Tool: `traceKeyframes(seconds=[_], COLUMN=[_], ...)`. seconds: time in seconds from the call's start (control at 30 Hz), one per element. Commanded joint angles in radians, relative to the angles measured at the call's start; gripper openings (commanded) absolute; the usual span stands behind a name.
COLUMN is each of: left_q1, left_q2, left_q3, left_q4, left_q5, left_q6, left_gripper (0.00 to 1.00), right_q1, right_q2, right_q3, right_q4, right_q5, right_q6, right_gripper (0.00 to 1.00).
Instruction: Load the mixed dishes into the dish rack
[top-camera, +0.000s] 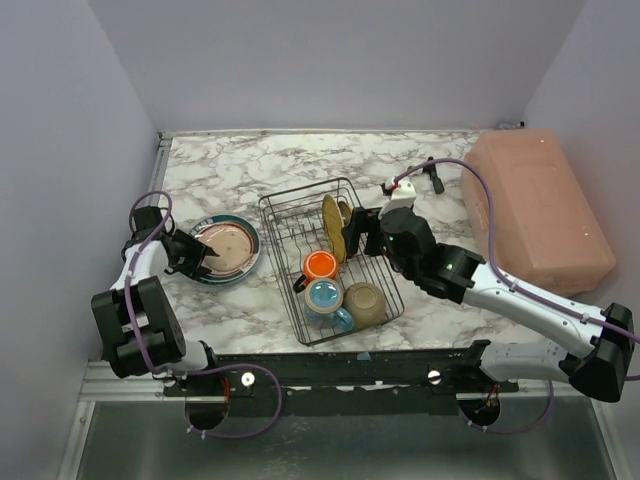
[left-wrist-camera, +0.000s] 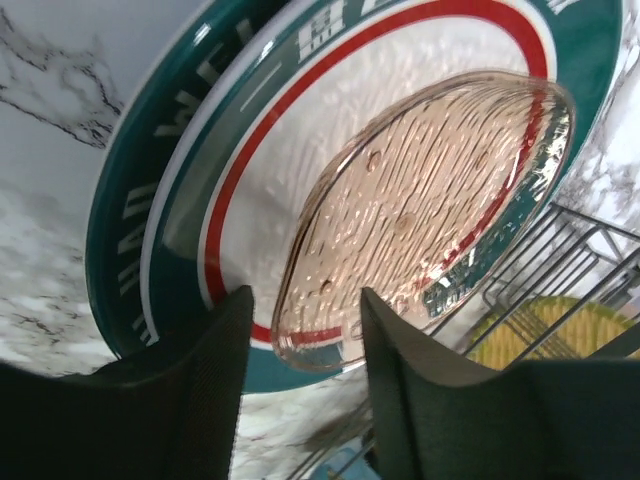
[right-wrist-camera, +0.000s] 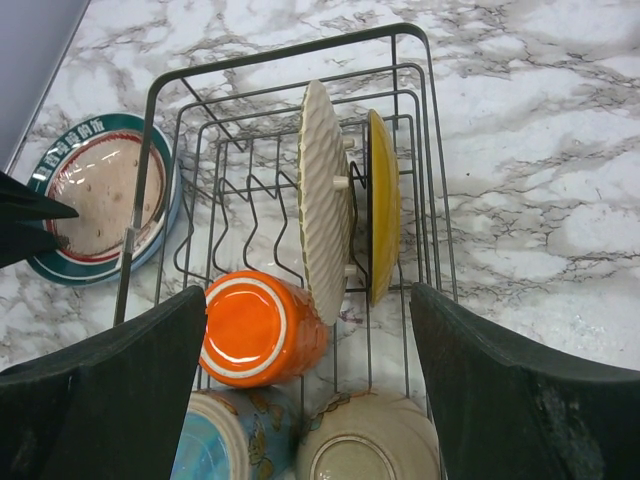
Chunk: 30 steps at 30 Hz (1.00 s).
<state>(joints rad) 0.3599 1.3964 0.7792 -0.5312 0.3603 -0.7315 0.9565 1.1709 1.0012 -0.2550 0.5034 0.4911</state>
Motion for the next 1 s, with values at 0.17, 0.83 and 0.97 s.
traceKeyframes(seconds=[0.17, 0.83, 0.97], left_q1=[0.004, -0.007, -0.038], left_q2=[0.067, -0.153, -0.345], left_q3=[-0.002, -0.033, 0.000], left_q4=[0.019, -0.006, -0.066], left_q5=[0.031, 0.081, -0.012], left_q6=[-0.026, -0.076, -0.083], left_gripper=[0.41, 0.00, 0.00], right_q1=[0.007, 0.007, 0.008], right_q2=[0.044, -0.001, 0.024], right_q3=[0.037, -0.019, -0.020], right_q4=[-0.007, 0.025, 0.070], right_q5=[0.016, -0.106, -0.140], right_q6=[-0.002, 0.118, 0.127], right_gripper=[0.85, 0.85, 0.85])
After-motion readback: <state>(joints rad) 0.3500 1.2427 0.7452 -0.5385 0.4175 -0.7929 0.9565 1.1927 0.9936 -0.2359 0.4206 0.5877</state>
